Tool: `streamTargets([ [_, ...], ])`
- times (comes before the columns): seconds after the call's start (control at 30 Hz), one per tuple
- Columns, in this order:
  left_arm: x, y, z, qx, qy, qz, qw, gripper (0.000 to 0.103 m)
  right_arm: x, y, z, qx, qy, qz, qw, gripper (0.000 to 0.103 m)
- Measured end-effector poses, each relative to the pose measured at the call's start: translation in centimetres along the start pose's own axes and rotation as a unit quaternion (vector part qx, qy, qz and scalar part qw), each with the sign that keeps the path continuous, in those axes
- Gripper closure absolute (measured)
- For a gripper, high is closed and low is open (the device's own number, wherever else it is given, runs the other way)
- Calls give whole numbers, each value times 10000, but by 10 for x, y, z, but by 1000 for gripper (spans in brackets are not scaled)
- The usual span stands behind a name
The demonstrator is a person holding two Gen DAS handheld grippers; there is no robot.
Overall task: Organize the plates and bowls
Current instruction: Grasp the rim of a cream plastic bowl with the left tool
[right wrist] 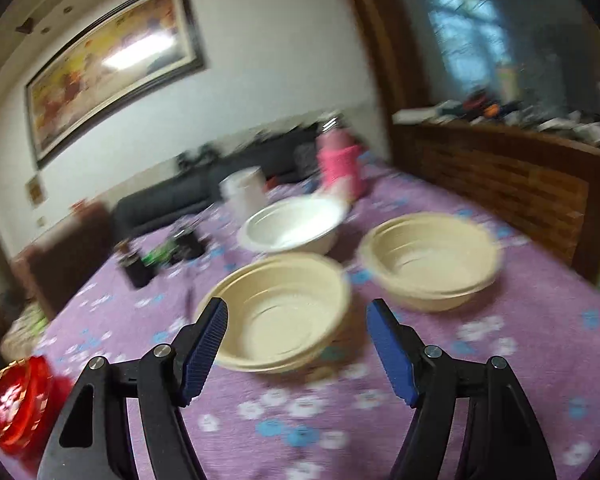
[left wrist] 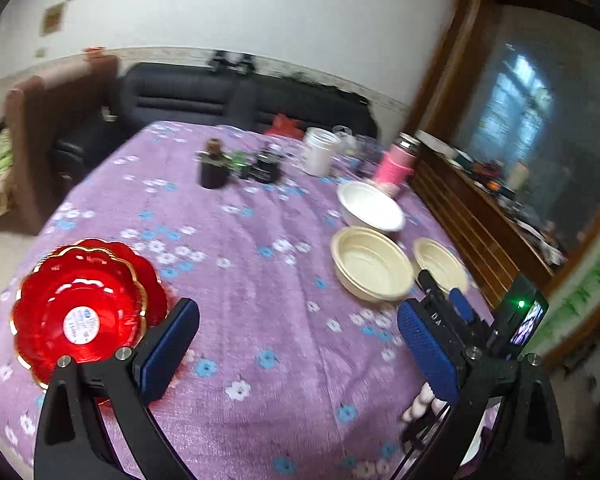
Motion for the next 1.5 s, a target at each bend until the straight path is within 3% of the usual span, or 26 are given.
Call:
streamTargets([
  [0.07,1,-8,-7,83,-233,-93,9997,4,-10,-2,9,-2,-204,-120,9997,27],
  [0.17,10,-19,-20,78,-505,-357,9981,4,-7,-9,26,335,-101,-940,9950,27],
  [0.27,13,-24,-30,70,-681,-487,9965,4,5,-5,34,761,90,-1411,9870,27],
  [0.37,11,-28,-38,-40,-750,-468,9961,4,33,-3,39,1280,194,-1797,9752,27],
  [0.5,1,-39,-49,-92,-561,-431,9975,4,77,-2,38,1608,201,-2206,9618,34],
  [0.6,-4,-46,-57,-195,-279,-403,9986,4,109,-2,32,1547,165,-2433,9574,53],
  [0.67,-6,-49,-62,-314,-56,-426,9986,4,125,-5,27,1503,243,-2604,9534,83],
  [0.8,-5,-50,-58,-341,243,-472,9980,4,130,-11,21,1569,810,-2896,9407,89],
  [0.83,-2,-49,-54,-322,291,-504,9978,4,128,-13,18,1556,1029,-2999,9355,90],
  [1.0,25,-42,-29,-324,278,-752,9963,4,111,-35,4,1508,2092,-3887,8845,91],
  [1.07,41,-40,-18,-313,256,-830,9957,4,101,-41,-4,1241,2264,-4088,8753,91],
  [1.13,61,-37,-6,-243,253,-922,9951,4,91,-44,-10,960,2342,-4129,8749,91],
  [1.3,112,-33,10,-50,416,-1142,9926,5,75,-44,-17,479,2283,-3846,8931,90],
  [1.37,132,-33,6,-59,625,-1266,9900,15,73,-45,-16,473,2269,-3803,8954,90],
  [1.47,158,-39,1,-164,553,-1670,9843,47,68,-47,-12,421,2187,-3738,9004,90],
  [1.5,165,-42,1,-190,516,-1797,9822,65,67,-49,-12,407,2186,-3726,9009,90],
])
Point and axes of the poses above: each gripper's, at about its wrist camera, not at the fingertips, and x roughly the way its jaws point, z to its right, y to its top, the point moved 3 cm from there along x, roughly the way its jaws point, and after that the axes turned 1 degree about -x, right-handed, at the moved point
